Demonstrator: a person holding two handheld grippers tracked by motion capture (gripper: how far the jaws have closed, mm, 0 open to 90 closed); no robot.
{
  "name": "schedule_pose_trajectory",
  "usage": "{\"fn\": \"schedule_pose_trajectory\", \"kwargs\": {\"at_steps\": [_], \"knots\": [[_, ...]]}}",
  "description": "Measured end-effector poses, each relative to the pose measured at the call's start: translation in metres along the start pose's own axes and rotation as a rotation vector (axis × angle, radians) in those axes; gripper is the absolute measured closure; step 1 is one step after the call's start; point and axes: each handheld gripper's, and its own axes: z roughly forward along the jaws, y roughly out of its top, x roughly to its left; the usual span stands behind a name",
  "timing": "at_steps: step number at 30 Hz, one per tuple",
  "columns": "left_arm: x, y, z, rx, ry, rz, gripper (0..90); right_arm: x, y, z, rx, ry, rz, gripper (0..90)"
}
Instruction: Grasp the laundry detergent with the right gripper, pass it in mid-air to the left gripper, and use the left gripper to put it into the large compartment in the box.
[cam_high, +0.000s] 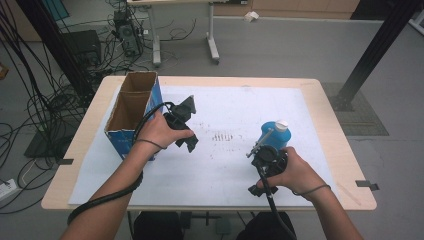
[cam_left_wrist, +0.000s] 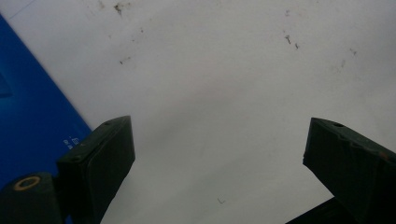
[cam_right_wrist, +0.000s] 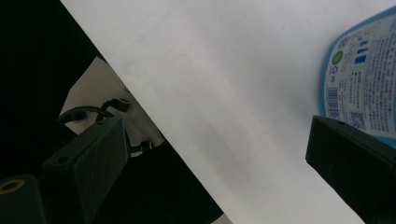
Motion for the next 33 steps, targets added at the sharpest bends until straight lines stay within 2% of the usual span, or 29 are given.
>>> {"fn": "schedule_pose_trajectory", "kwargs": {"at_steps": [17,28,33], "knots": [[-0.012,-0.008,0.007,0.003,-0.006,0.025,9.1,-0.013,-0.029,-0.003,-0.006,0.000,0.051,5.4],[-0.017,-0.016,0.013,0.008,-0.003,0.024,9.1,-0.026,-0.040,-0.002,-0.005,-0.015,0.072,5.5],[-0.015,-0.018,0.014,0.011,-0.001,0.014,9.1,-0.032,-0.044,-0.002,-0.001,-0.019,0.077,5.4]]}}
